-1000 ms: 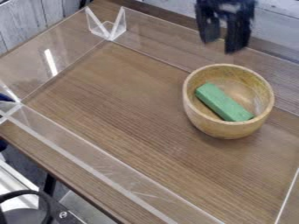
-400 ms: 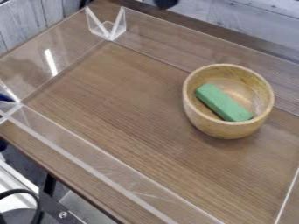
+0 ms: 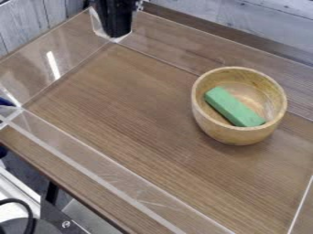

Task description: Put the green block in the brown bowl

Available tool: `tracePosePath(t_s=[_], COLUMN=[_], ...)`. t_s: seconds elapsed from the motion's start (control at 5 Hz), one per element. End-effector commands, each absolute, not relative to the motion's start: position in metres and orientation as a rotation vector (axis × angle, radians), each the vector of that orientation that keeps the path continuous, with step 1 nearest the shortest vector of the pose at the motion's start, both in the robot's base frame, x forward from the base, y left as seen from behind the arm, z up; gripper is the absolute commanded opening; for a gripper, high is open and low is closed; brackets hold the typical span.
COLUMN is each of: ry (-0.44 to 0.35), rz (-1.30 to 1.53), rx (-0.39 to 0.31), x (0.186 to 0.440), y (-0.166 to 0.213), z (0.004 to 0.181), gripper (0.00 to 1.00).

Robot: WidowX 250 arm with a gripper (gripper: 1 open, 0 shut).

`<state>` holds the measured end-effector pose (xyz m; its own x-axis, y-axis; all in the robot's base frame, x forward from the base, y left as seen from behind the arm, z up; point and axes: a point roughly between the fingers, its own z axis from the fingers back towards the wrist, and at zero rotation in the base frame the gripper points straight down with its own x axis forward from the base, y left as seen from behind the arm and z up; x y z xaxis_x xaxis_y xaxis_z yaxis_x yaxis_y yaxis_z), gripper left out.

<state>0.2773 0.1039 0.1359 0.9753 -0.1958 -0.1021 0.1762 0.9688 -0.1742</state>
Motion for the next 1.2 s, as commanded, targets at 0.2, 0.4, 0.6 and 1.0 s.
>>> tracePosePath(t_s=[0.2,0.4,0.6,1.0], ry=[0.138,0.184,0.242,0.225], rz=[-0.172,-0.207,-0.239,-0.261], rx=[-0.103,-0.099,-0.093,-0.09], x=[0.278,0.276,0.272,0.264], y=[0.08,0.075,0.073,0.073], z=[0.138,0.122,0.099,0.089], gripper=[0.0,0.0,0.0,0.0])
